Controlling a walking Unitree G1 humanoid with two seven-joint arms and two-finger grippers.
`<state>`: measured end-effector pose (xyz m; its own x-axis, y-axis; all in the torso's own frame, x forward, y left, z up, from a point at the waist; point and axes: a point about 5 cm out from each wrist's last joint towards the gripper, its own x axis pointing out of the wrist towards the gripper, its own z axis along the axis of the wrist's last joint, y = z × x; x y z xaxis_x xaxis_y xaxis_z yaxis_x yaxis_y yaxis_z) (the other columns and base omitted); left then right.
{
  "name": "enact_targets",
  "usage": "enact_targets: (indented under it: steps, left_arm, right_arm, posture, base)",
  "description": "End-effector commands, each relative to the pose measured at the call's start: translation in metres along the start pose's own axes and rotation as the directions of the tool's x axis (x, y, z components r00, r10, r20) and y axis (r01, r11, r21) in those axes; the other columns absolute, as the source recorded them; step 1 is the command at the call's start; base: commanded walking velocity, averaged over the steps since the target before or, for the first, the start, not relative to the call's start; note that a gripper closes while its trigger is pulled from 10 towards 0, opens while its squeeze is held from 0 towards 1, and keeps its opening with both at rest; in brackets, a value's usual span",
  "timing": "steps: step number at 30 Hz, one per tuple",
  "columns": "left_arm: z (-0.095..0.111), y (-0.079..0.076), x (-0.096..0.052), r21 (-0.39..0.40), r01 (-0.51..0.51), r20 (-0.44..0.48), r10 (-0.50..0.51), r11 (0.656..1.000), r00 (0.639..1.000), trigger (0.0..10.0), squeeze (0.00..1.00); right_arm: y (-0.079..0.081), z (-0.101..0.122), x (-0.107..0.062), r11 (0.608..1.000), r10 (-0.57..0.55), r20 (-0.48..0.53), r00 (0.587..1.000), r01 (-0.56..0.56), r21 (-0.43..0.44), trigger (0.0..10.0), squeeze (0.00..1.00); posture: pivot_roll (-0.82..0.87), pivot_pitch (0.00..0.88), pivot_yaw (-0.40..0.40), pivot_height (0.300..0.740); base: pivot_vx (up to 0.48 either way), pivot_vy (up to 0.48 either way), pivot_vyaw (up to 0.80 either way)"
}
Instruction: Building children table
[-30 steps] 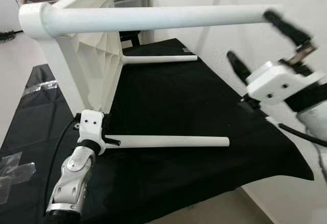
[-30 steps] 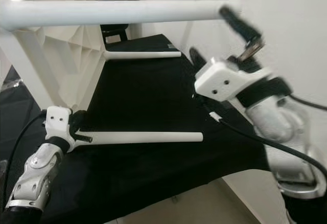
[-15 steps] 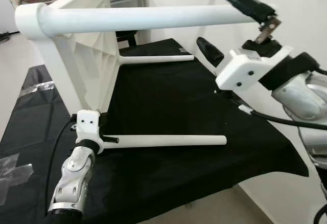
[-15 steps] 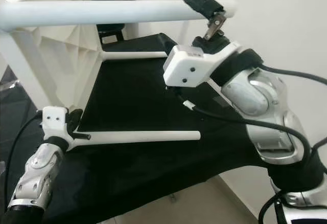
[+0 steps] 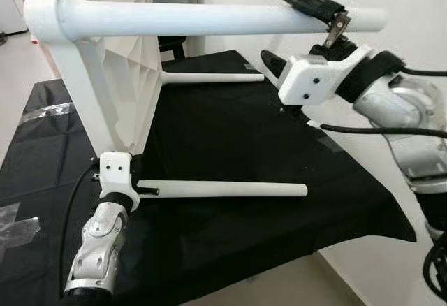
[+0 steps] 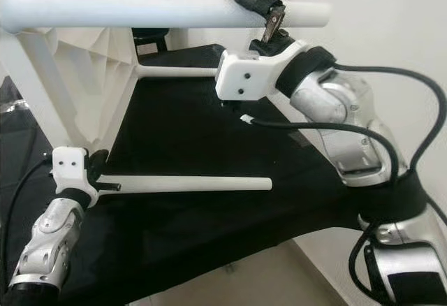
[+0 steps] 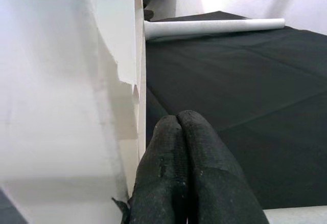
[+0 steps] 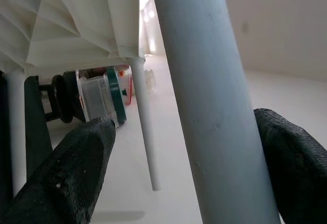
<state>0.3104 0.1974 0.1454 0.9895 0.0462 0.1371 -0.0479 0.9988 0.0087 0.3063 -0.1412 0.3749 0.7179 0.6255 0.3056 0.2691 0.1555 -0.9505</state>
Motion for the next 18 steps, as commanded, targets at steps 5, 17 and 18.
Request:
enact_targets:
  steps: [5, 17, 18]
  left_arm:
    - [-0.008, 0.007, -0.004, -0.008, -0.028, -0.026, 0.028, 1.0, 0.999, 10.0, 0.0]
    - [0.0, 0.018, 0.007, 0.03, -0.029, -0.006, 0.029, 0.999, 1.0, 10.0, 0.0]
    - [0.001, 0.018, 0.008, 0.031, -0.027, -0.004, 0.027, 0.999, 1.0, 10.0, 0.0]
  right_arm:
    - [0.0, -0.003, 0.007, 1.0, 0.009, -0.012, 1.0, -0.009, -0.016, 10.0, 0.0]
    - [-0.006, -0.012, 0.015, 0.999, -0.004, -0.06, 0.998, 0.002, -0.033, 10.0, 0.0]
    - [-0.006, -0.013, 0.016, 0.999, -0.007, -0.067, 0.998, 0.004, -0.036, 10.0, 0.0]
  posture:
    - [-0.14, 0.078, -0.02, 0.74]
    - [-0.15, 0.113, -0.026, 0.74]
    - [-0.15, 0.113, -0.026, 0.74]
  base:
    - [0.0, 0.0, 0.0]
    - [0.0, 0.0, 0.0]
    - [0.0, 0.0, 0.0]
